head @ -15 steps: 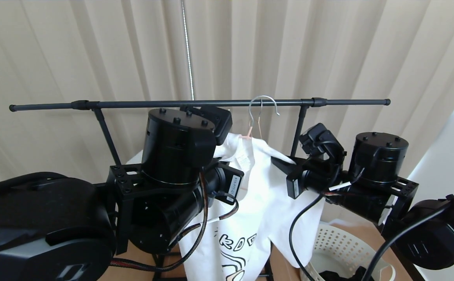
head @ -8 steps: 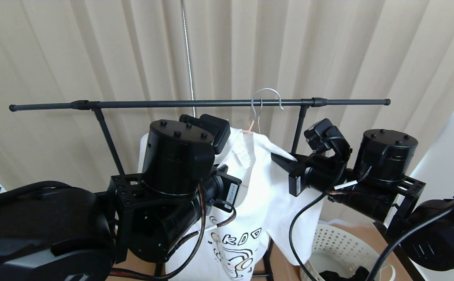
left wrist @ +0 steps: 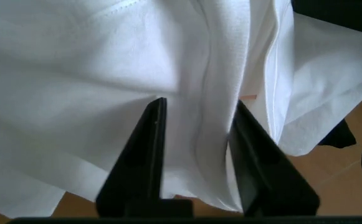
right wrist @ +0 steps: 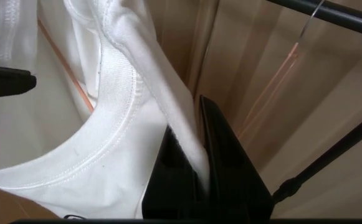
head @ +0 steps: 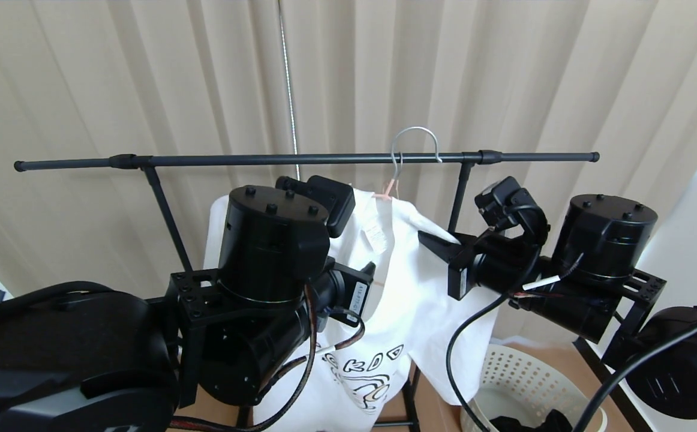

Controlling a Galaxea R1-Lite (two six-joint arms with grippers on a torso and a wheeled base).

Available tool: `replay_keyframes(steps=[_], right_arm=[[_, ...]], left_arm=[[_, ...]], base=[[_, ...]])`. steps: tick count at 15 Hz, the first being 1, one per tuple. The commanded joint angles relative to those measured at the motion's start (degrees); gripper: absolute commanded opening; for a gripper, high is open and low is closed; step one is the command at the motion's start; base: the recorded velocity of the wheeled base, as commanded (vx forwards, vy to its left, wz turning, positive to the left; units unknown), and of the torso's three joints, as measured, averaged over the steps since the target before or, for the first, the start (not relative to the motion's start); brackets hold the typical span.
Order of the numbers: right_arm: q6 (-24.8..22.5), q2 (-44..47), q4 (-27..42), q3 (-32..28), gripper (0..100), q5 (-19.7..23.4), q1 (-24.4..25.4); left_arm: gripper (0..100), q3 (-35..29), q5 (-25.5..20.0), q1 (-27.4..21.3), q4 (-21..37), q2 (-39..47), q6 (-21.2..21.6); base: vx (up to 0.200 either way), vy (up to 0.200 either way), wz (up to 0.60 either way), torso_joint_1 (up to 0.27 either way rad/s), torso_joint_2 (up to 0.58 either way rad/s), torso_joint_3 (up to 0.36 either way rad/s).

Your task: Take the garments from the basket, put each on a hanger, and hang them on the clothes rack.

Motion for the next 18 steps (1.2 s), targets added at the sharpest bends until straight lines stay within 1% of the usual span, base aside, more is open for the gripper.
replay_keyframes(steps=[1,2,4,7,8,9,10,11,12,13,14,15,16,17,18], right_arm=[[0.0,0.1,0.0,-0.1,0,0.2,-0.8],[0.0,0.2,0.0,-0.2,0,0.4,-1.4],[-0.1,0.2,0.0,-0.1,0,2.4,-3.3],[-0.2,0.2,0.0,-0.1,0,5.1,-6.0],[-0.4,0.0,0.0,0.0,0,6.7,-7.6],[-0.5,0.0,0.0,0.1,0,7.8,-8.5],[-0.5,-0.1,0.0,0.4,0,9.0,-9.7],[-1.1,-0.1,0.0,0.6,0,11.4,-11.6],[-2.4,-0.2,0.0,0.9,0,13.6,-13.3],[-2.7,-0.2,0.0,1.2,0,14.3,-13.8],[-3.7,-0.5,-0.1,2.0,0,17.5,-15.4],[-4.2,-0.6,-0.1,2.2,0,18.7,-16.1],[-4.4,-0.8,-0.1,2.5,0,20.0,-16.9],[-4.5,-0.9,-0.1,2.6,0,20.7,-17.2],[-4.6,-1.2,-0.1,3.1,0,22.1,-17.7]], left_arm=[[100,1.2,-0.1,-0.1,-2.4,-0.5,0.6],[100,2.3,-0.1,-0.1,-2.6,-1.4,1.4],[100,5.5,-0.1,-0.2,-2.6,-4.4,2.7],[100,7.6,-0.3,-0.1,-2.6,-8.4,3.5],[100,9.1,-0.4,0.4,-2.6,-11.0,5.0],[100,10.1,-0.4,0.5,-2.6,-12.0,5.6],[100,11.1,-0.7,1.8,-2.6,-13.4,6.2],[100,12.8,-3.3,4.7,-2.6,-14.9,6.5],[100,14.5,-6.9,7.8,-2.6,-17.1,6.8],[100,14.9,-8.1,9.1,-2.6,-17.8,7.1],[100,17.0,-15.5,15.5,-2.6,-20.1,8.6],[100,18.2,-20.3,18.6,-2.5,-21.1,9.5],[100,19.8,-26.8,23.9,-2.5,-21.5,11.2],[100,20.3,-29.6,26.1,-2.5,-21.5,11.7],[100,21.2,-34.6,29.3,-2.5,-21.3,11.9]], base=[[0.000,0.000,0.00,0.000,0.00,0.000],[0.000,0.000,0.00,0.000,0.00,0.000],[0.000,0.000,0.00,0.000,0.00,0.000],[0.000,0.000,0.00,0.000,0.00,0.000],[0.000,0.000,0.00,0.000,0.00,0.000],[0.000,0.000,0.00,0.000,0.00,0.000],[0.000,0.000,0.00,0.000,0.00,0.000],[0.000,0.000,0.00,0.000,0.00,0.000],[0.000,0.000,0.00,0.000,0.00,0.000],[0.000,0.000,0.00,0.000,0.00,0.000],[0.000,0.000,0.00,0.000,0.00,0.000],[0.000,0.000,0.00,0.000,0.00,0.000],[0.000,0.000,0.00,0.000,0.00,0.000],[0.000,0.000,0.00,0.000,0.00,0.000],[0.000,0.000,0.00,0.000,0.00,0.000]])
